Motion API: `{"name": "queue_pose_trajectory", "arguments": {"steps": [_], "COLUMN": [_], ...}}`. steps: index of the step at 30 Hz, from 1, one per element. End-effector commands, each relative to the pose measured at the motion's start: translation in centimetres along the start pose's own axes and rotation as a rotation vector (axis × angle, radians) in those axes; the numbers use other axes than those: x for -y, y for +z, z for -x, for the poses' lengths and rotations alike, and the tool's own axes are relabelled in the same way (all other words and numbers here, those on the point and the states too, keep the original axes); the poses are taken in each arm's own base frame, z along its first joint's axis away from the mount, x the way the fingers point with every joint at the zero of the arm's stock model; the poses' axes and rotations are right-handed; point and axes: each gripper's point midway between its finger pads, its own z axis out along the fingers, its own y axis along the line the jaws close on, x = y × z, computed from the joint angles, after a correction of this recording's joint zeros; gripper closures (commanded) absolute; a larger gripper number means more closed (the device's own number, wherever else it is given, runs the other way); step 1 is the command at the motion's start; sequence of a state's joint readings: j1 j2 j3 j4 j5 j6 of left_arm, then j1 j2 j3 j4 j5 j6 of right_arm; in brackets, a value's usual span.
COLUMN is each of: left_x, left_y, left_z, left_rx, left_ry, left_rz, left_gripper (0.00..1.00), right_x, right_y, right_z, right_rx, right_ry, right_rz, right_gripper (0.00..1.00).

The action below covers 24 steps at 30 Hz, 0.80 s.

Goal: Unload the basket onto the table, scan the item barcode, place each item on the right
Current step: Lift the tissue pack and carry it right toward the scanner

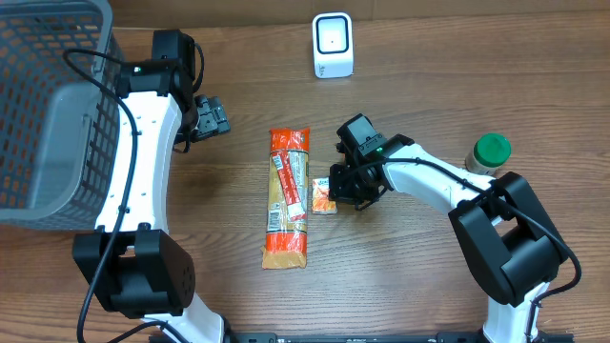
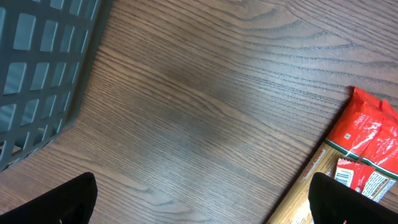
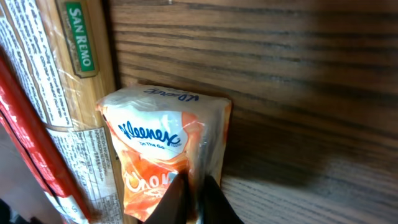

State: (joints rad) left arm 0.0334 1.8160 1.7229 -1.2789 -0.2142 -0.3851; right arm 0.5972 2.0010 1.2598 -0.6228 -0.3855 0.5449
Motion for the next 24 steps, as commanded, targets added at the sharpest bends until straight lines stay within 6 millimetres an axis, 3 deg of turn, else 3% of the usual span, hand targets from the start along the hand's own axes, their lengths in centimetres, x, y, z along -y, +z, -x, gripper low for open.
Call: {"name": "queue_pose_trajectory", "arguments": {"steps": [1, 5, 11, 16, 24], "left_x": [-0.1, -0.1, -0.1, -0.1, -0.1], "left_y": [0.0, 0.0, 0.0, 0.0, 0.0], "left_z": [0.0, 0.0, 0.0, 0.0, 0.0], "left_rx": [0.003, 0.003, 0.003, 0.003, 0.003], "left_ry": [0.016, 0.016, 0.016, 0.016, 0.016], "left_rz": [0.009, 0.009, 0.009, 0.009, 0.009], "left_gripper": [0.0, 0.0, 0.0, 0.0, 0.0], "right_x": [1.4, -0.5, -3.3, -5.3, -5.9], "right_y": [0.5, -2.0, -9.2, -14.8, -21.9], "right_z": [-1.2, -1.1, -0.7, -2.4, -4.5], "right_rx": [-0.048, -0.089, -0.06, -0.043, 0.084], "right_ry": [0.031, -0.064, -0.239, -0.397, -0.528], "right_rz": [-0.022, 0.165, 0.496, 0.76, 1.101], "right_gripper": [0.96, 0.96, 0.96, 0.96, 0.96]}}
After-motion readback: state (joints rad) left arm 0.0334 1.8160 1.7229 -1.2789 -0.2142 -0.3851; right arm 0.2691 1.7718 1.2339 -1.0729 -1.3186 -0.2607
